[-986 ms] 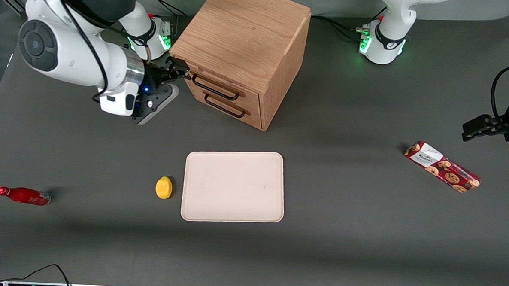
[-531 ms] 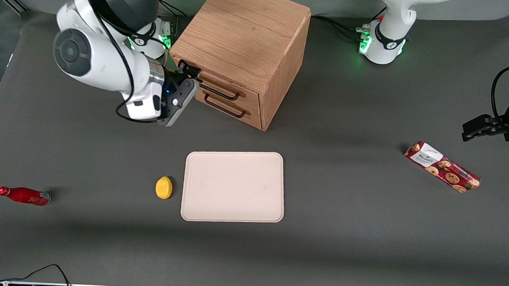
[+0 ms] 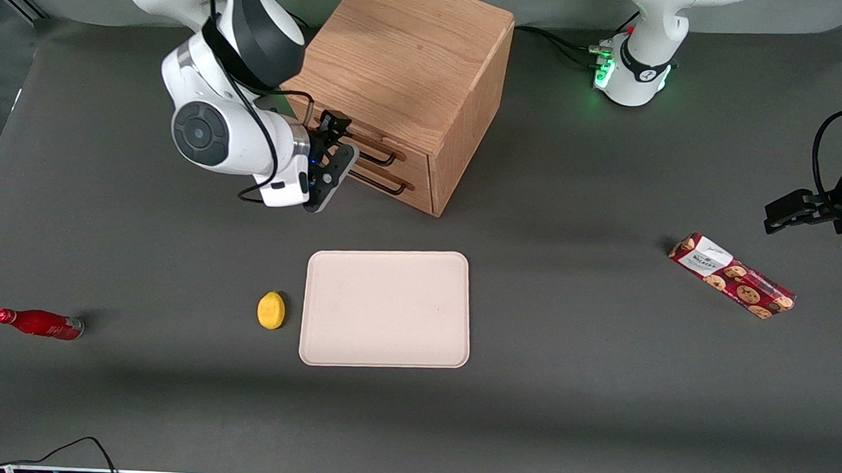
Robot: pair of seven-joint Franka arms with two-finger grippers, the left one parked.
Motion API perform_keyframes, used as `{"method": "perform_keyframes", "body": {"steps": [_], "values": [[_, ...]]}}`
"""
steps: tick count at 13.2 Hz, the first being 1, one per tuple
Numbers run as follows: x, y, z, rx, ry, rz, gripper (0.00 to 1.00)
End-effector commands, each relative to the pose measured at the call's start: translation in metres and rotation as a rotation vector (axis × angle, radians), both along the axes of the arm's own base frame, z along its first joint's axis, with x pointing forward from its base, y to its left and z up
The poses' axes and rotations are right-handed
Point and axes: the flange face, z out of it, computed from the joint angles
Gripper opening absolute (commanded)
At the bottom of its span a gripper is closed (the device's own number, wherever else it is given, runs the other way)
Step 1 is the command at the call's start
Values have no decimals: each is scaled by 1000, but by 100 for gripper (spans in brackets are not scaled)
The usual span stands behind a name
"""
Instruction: Open upper drawer
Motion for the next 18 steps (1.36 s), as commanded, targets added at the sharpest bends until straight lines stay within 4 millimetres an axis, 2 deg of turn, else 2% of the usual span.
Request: {"method": "perform_keyframes", "body": {"steps": [1, 5, 18], "values": [[-5, -5, -21, 1, -2, 20, 100], [-6, -6, -38, -7, 23, 18, 100], [-6, 2, -63, -10, 46, 22, 100]]}}
